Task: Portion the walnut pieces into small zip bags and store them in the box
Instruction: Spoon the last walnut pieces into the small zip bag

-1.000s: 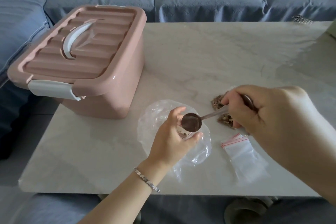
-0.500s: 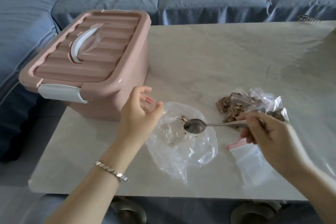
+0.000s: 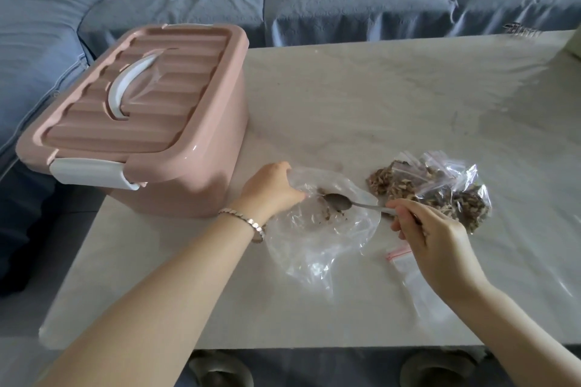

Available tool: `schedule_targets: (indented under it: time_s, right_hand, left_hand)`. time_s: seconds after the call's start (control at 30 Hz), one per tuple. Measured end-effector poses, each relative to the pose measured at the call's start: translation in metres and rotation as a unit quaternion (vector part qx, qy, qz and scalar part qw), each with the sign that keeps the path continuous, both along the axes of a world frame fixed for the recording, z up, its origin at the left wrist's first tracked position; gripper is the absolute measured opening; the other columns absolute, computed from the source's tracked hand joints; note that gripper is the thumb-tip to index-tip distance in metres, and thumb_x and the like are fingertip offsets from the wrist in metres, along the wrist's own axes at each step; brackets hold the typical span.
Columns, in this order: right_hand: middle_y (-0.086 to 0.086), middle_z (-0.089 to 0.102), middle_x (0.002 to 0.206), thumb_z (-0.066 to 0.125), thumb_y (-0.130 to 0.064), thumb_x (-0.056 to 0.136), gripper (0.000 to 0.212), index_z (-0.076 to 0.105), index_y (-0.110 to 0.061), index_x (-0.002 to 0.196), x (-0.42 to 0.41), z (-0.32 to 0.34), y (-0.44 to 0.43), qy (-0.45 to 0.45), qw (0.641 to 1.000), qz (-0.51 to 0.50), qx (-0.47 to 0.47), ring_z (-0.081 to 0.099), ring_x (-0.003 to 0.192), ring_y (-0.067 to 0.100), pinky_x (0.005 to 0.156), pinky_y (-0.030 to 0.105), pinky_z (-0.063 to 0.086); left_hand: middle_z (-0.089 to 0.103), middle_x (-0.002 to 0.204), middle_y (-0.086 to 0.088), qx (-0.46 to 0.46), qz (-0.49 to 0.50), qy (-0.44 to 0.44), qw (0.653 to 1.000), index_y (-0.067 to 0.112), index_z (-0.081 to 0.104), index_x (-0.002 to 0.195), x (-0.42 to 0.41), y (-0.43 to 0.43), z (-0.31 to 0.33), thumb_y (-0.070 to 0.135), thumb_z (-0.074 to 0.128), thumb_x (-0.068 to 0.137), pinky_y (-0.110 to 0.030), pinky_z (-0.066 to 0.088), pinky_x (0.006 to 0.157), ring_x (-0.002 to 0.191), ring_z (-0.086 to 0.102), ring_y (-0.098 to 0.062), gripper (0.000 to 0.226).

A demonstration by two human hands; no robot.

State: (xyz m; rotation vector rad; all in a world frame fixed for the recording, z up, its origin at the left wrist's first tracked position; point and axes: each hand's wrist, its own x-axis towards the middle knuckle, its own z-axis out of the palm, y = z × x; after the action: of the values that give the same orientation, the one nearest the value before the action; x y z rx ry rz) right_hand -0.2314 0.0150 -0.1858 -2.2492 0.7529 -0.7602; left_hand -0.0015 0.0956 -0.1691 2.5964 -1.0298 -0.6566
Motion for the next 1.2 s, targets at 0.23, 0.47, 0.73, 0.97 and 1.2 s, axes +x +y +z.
schedule_targets:
  time_s: [0.23,0.47,0.73,0.97,1.2]
  right_hand:
    - [-0.026,0.053,0.09,0.029,-0.05,0.096,0.052,0.065,-0.013,0.106,-0.013,0.001,-0.004,0.002,0.994,0.109,-0.028,0.057,0.082,-0.008,0.071,0.003,0.044]
    - [-0.021,0.058,0.088,0.032,-0.051,0.095,0.044,0.062,-0.022,0.109,-0.025,-0.002,-0.01,-0.026,0.993,0.109,-0.021,0.059,0.08,-0.005,0.07,0.009,0.048]
    - [-0.006,0.066,0.072,0.031,-0.072,0.082,0.05,0.058,-0.033,0.1,-0.011,-0.012,0.003,-0.103,0.988,-0.058,0.103,0.062,0.073,0.007,0.064,0.014,0.052]
    - [-0.005,0.067,0.07,0.034,-0.062,0.085,0.048,0.062,-0.025,0.099,-0.018,-0.015,0.021,-0.109,0.978,-0.133,0.121,0.062,0.068,0.006,0.06,0.009,0.048]
    - [-0.01,0.063,0.069,0.026,-0.065,0.086,0.054,0.06,-0.024,0.098,-0.016,-0.018,0.033,-0.099,0.974,-0.171,0.107,0.06,0.072,0.001,0.062,0.006,0.046]
  left_hand:
    - [0.048,0.065,-0.001,0.069,-0.01,-0.085,0.994,0.012,0.044,0.064,0.004,-0.012,0.001,0.008,0.05,0.076,-0.023,0.034,0.057,0.065,0.048,-0.026,0.014]
    - [0.045,0.061,0.001,0.055,0.028,-0.067,0.996,0.013,0.042,0.062,0.003,-0.007,0.007,0.011,0.05,0.076,-0.022,0.029,0.051,0.054,0.04,-0.018,0.016]
    - [0.055,0.068,0.007,-0.031,0.04,0.032,0.998,0.018,0.052,0.073,-0.016,0.018,-0.007,0.033,0.062,0.074,-0.023,0.033,0.05,0.063,0.053,-0.016,0.018]
    - [0.057,0.079,0.012,-0.062,0.109,0.133,0.983,0.021,0.053,0.088,-0.021,0.028,-0.027,0.039,0.068,0.072,-0.022,0.038,0.054,0.067,0.052,-0.002,0.029]
    - [0.046,0.07,0.0,-0.079,0.182,0.235,0.952,0.012,0.05,0.075,-0.022,0.02,-0.028,0.021,0.066,0.072,-0.027,0.034,0.058,0.063,0.044,-0.019,0.019]
